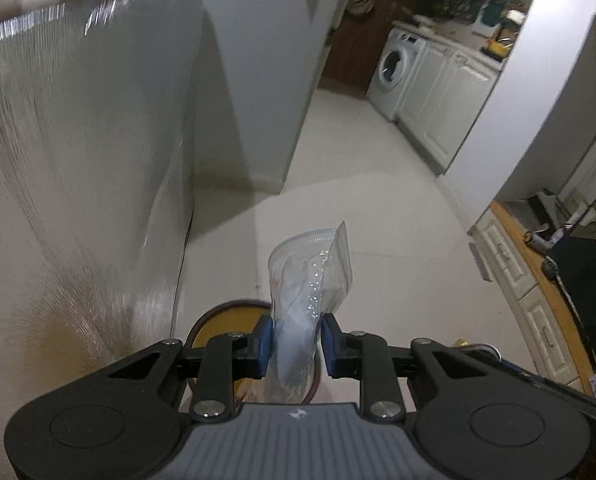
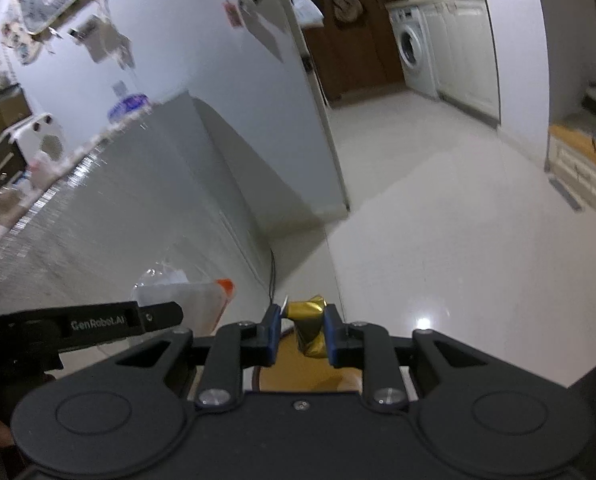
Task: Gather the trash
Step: 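Carry the clear bag and gold foil in both tools over the wastebasket, then open the left tool over the wastebasket while the right tool releases the gold foil, then lift both open tools away from the wastebasket back toward the table, then reach the left tool to the teal bottle cap while the right tool approaches the clear bottle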
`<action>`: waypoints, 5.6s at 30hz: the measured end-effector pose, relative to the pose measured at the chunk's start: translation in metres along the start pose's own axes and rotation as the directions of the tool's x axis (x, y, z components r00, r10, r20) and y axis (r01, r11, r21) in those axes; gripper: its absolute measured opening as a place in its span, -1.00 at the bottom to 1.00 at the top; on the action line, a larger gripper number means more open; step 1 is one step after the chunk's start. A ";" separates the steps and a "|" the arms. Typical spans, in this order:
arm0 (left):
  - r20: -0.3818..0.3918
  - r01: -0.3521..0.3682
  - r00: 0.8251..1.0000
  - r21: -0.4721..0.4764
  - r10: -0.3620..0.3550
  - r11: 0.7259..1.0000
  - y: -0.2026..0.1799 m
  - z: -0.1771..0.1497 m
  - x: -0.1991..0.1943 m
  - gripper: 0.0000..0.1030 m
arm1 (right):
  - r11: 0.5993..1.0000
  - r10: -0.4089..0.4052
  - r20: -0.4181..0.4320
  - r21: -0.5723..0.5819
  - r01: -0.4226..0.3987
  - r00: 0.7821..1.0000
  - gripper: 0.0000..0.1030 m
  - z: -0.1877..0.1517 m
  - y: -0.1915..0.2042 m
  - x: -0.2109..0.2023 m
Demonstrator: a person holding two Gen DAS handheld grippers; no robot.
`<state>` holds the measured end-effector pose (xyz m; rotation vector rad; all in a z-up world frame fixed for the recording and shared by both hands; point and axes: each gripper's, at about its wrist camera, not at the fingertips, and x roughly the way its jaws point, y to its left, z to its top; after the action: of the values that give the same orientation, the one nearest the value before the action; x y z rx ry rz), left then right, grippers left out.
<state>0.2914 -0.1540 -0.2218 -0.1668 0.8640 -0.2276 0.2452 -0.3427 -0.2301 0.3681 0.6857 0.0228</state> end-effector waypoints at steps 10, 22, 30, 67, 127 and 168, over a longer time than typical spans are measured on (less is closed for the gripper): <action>-0.112 -0.037 0.993 -0.144 0.021 0.989 0.056 0.005 0.088 -0.47 | 0.989 -0.009 -0.120 0.148 0.027 0.993 -0.55 -0.015 0.003 0.111; -0.226 -0.101 0.971 -0.098 0.077 0.990 0.076 -0.040 0.176 -0.47 | 0.953 -0.013 -0.265 0.289 0.092 0.964 -0.55 -0.062 -0.013 0.216; -0.239 -0.085 0.970 -0.135 0.051 0.987 0.090 -0.041 0.206 -0.47 | 0.967 -0.039 -0.321 0.227 0.117 0.946 -0.55 -0.066 -0.025 0.256; -0.332 -0.185 0.929 -0.037 0.162 0.982 0.098 -0.041 0.240 0.36 | 0.980 -0.133 -0.391 0.084 0.179 0.911 0.23 -0.060 -0.028 0.288; -0.055 -0.167 0.983 0.138 0.176 0.976 0.019 -0.037 -0.018 1.00 | 0.966 -0.245 -0.129 -0.116 0.230 0.961 1.00 -0.038 -0.009 0.026; 0.515 -0.306 0.826 0.072 0.227 0.949 0.133 0.047 -0.359 1.00 | 0.955 0.206 0.334 -0.274 -0.114 0.920 1.00 0.052 0.181 -0.183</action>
<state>0.1193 0.0715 0.0398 0.0432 0.3362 0.0202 0.1530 -0.2162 -0.0192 0.1768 0.2810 0.1936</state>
